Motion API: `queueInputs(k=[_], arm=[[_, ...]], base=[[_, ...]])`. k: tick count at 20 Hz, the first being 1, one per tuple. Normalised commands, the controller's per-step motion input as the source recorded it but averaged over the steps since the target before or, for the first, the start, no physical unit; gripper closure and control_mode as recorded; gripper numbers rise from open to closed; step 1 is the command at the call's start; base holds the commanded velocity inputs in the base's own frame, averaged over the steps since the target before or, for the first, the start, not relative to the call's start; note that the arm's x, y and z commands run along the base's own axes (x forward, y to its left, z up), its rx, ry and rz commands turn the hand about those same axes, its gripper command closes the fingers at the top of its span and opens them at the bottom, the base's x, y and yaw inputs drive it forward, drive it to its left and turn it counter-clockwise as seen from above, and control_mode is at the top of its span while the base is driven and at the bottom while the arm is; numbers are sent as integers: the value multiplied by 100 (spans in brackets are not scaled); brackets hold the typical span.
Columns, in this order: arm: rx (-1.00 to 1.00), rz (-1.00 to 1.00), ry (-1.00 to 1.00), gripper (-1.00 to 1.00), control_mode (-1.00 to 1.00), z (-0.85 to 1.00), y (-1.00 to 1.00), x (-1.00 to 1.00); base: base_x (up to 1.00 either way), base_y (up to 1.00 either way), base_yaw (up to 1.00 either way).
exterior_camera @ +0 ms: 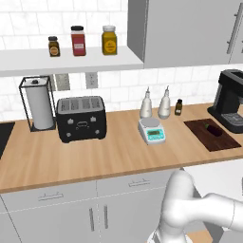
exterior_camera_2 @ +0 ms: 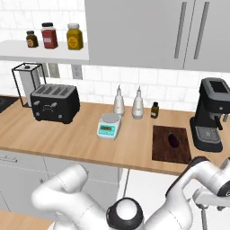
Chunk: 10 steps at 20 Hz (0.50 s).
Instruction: Place the appropriate cutting tool for cutting the eggplant skin on the cutting board.
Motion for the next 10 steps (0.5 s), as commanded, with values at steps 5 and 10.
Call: queueInputs(k=[5,10], arm=[[-32,-17,0,-100,-100,-4,-9,0],[-22,-21,7,-100,-100,-1,0,17]], base=[[0,0,0],[0,0,0]])
